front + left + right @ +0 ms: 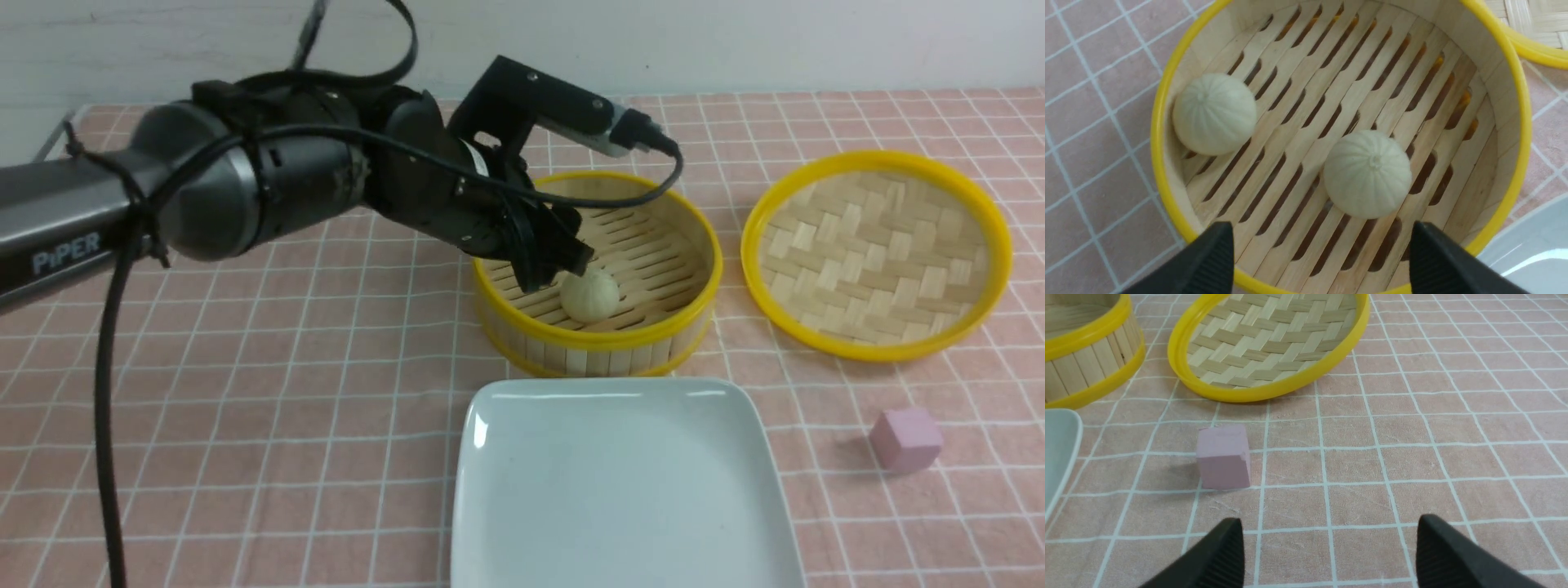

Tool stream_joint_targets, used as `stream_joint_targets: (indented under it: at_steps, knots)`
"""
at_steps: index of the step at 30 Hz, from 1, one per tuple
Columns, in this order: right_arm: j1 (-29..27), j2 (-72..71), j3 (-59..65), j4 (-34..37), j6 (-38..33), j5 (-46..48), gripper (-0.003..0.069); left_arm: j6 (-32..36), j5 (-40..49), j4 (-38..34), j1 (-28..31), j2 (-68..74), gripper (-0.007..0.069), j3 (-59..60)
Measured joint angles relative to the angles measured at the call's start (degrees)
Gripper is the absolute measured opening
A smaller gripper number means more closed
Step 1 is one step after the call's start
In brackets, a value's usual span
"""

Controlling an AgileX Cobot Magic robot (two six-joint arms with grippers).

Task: Put the steamed buns into the plate on the pink tablecloth.
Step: 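Reach into the bamboo steamer and grasp a bun with the left gripper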

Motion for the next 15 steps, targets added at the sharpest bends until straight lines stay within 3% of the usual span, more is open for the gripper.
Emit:
stream_joint_targets:
  at_steps: [15]
  knots:
    - [0.0,0.0,0.0,0.0,0.0,0.0,0.0548,0.4,-9.0,-3.2,-0.9,9.3,0.0549,-0.3]
